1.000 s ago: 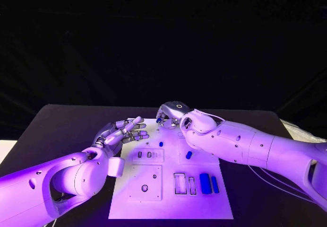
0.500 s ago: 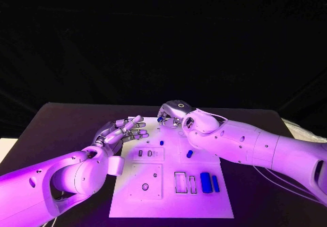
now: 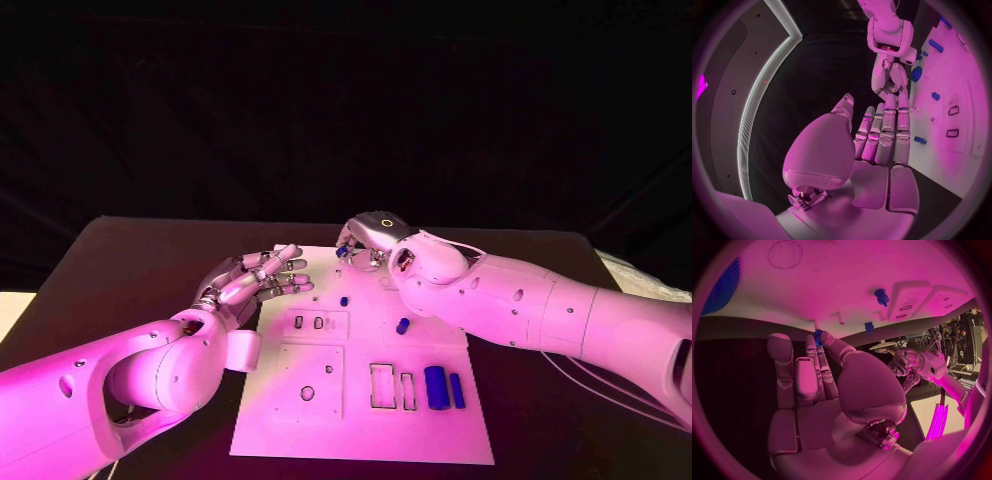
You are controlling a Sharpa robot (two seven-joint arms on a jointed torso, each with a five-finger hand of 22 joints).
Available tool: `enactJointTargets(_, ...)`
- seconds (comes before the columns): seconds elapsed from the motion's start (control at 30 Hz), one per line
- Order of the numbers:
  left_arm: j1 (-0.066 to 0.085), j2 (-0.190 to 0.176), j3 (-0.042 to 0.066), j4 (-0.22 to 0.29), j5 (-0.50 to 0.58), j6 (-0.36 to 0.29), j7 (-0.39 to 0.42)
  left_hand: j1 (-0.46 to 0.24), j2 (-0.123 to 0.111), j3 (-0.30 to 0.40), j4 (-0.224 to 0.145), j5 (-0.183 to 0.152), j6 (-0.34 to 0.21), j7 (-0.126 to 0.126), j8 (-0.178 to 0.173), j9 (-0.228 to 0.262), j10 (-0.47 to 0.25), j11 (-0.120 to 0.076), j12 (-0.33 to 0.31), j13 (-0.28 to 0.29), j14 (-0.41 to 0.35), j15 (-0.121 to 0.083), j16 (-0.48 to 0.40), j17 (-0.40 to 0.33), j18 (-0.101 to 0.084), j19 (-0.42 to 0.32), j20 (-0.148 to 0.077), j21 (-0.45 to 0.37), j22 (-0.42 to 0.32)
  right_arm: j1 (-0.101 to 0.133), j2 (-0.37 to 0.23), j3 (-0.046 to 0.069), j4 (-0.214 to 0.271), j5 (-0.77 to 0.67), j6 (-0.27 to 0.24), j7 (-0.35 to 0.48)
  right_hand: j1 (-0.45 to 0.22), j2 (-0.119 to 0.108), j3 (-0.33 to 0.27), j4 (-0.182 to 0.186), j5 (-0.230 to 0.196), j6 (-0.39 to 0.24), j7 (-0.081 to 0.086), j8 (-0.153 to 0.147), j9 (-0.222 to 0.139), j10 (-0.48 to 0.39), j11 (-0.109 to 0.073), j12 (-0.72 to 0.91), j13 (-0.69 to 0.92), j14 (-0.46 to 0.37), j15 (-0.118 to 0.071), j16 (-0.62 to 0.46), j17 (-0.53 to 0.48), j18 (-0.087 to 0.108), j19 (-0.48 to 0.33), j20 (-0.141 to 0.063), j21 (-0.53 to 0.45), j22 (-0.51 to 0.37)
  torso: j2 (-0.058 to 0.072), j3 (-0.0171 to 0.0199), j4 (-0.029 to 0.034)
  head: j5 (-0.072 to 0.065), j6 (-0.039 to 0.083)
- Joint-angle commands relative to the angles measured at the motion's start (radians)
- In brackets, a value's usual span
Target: Assemble the parts on the task board
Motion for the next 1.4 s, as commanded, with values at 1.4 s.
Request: enactJointTargets(1.4,0.001,-0.001,0.001,-0.002,-0.009,0.028,-0.003,0.002,0.011,0.000,-0.005,-0.001,-0.004,0.007,-0.004,-0.001,-0.002,0.005,-0.007,-0.001,-0.006,0.003,-0.004,0.001,0.007,0.002,0.002,0.004,0.001,-0.009,-0.036,0.016,0.039,0.009,0.079,-0.021,0.002,-0.017,0.006,0.007,0.008,0.009,-0.003,0.007,0.021,-0.002,0.001,-0.001,-0.001,0.036,0.002,0.008,0.002,-0.007,-0.006,0.003,0.007,-0.001,0.003,-0.0034,0.0074,-0.013,0.001)
